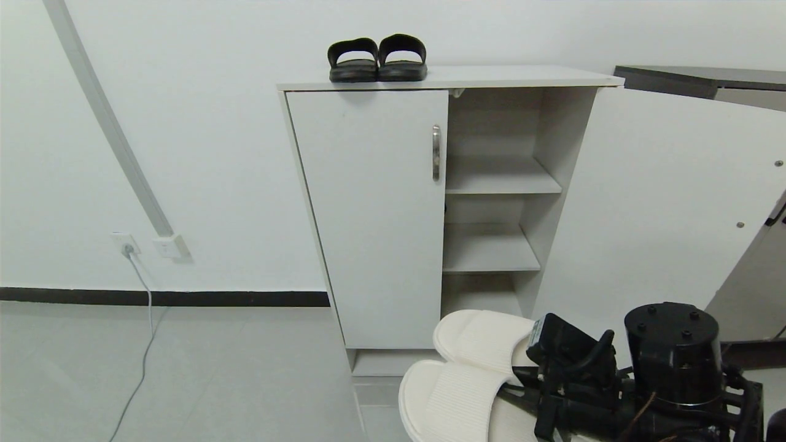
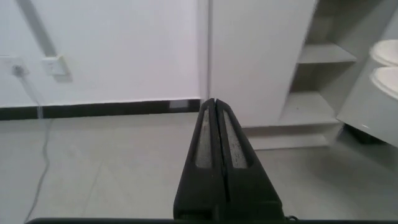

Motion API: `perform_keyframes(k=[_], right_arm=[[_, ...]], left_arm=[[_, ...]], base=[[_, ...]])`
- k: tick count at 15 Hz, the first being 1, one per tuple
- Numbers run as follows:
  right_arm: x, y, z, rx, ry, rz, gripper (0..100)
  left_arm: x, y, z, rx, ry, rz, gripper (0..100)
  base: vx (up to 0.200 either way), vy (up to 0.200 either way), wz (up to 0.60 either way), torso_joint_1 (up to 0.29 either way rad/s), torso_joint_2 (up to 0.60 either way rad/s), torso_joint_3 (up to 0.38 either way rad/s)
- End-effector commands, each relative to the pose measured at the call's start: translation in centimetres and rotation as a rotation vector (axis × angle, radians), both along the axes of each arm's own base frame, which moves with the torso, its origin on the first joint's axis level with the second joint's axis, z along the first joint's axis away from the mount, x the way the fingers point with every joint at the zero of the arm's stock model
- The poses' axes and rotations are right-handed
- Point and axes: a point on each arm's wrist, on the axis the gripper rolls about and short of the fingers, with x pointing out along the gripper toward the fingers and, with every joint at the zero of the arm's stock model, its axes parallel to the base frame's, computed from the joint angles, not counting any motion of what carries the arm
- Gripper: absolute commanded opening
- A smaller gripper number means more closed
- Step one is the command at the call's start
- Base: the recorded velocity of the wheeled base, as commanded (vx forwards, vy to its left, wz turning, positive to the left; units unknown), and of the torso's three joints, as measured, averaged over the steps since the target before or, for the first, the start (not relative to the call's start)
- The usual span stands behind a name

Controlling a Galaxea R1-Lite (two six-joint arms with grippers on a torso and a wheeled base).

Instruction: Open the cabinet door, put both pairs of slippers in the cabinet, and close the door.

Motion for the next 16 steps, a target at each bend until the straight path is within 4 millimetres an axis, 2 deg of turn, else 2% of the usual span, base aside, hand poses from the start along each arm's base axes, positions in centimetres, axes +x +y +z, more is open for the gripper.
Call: perform_keyframes(k=[1,5,7,8,13,16], right_arm=[[1.0,0.8,-0.1,0.015,-0.008,-0.070,0],[1.7,4.0,-1.2,0.140,0.056,-0.372,0],[3.1,5.9,-1.2,0.214,0.018,-0.536,0],[3.6,6.4,-1.1,0.222,0.002,-0.570,0],[6.0,9.3,-4.1,0.208,-0.052,-0.826,0],[7.1,9.9,-4.4,0.219,-0.084,-0.900,0]], left_arm=[[0.0,0.0,0.0,-0.001,0.003,0.019,0],[0.0,0.0,0.0,-0.007,0.001,0.016,0],[0.0,0.0,0.0,-0.008,0.001,0.017,0],[0.0,0.0,0.0,-0.007,0.001,0.016,0],[0.0,0.0,0.0,-0.018,0.001,0.017,0],[0.0,0.0,0.0,-0.018,0.001,0.019,0]], base=[[0.000,0.000,0.00,0.000,0.00,0.000],[0.000,0.000,0.00,0.000,0.00,0.000],[0.000,0.000,0.00,0.000,0.00,0.000],[0.000,0.000,0.00,0.000,0.00,0.000],[0.000,0.000,0.00,0.000,0.00,0.000],[0.000,0.000,0.00,0.000,0.00,0.000]])
